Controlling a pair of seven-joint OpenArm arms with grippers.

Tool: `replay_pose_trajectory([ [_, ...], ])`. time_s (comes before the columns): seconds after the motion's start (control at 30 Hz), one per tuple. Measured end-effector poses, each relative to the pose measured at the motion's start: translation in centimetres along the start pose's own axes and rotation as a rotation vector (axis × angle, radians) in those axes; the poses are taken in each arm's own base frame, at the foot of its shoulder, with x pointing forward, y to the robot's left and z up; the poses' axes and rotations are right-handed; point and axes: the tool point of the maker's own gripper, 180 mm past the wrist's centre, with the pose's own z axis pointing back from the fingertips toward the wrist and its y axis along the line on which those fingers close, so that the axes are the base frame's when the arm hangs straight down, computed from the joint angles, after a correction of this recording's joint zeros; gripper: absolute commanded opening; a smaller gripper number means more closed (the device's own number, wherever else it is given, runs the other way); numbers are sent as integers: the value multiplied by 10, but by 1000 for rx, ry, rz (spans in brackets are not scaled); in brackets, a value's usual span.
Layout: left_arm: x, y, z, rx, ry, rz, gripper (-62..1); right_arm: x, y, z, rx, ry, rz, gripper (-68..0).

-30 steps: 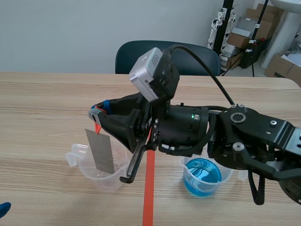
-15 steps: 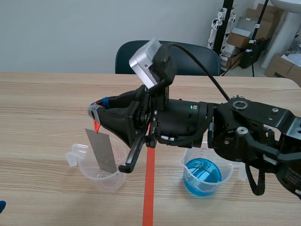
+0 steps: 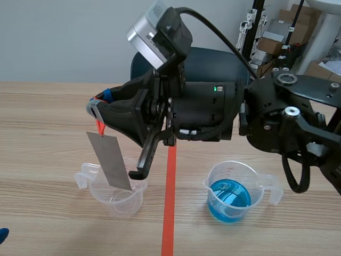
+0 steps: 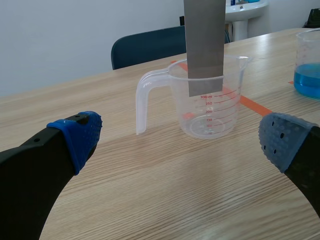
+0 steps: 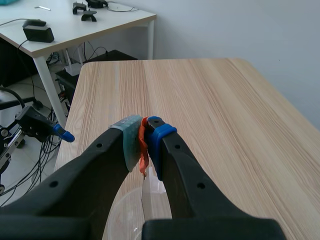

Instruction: Do the redox reaction experiment. lift the metal plate out of the left beaker

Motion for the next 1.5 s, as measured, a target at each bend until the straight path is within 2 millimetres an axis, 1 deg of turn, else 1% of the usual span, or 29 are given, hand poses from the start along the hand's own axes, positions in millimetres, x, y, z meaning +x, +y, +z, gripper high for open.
replay_pose_trajectory([
  [0.17, 0, 0, 0, 0, 0, 0, 14, 14, -5, 1, -14, 0, 40, -671],
  [0.33, 0, 0, 0, 0, 0, 0, 14, 35, -6, 9, -17, -32, 34, -671],
  [0.63, 0, 0, 0, 0, 0, 0, 14, 68, -18, 8, 9, -57, -112, -671],
  [0.73, 0, 0, 0, 0, 0, 0, 14, 79, -21, 8, 18, -83, -137, -671],
  [0.87, 0, 0, 0, 0, 0, 0, 14, 80, -25, 10, 23, -51, -141, -671],
  [0.97, 0, 0, 0, 0, 0, 0, 14, 85, -26, 10, 33, -47, -150, -671],
  [1.17, 0, 0, 0, 0, 0, 0, 14, 93, -35, 14, 21, -34, -102, -671],
  [1.5, 0, 0, 0, 0, 0, 0, 14, 92, -37, 16, 14, -19, -90, -671],
])
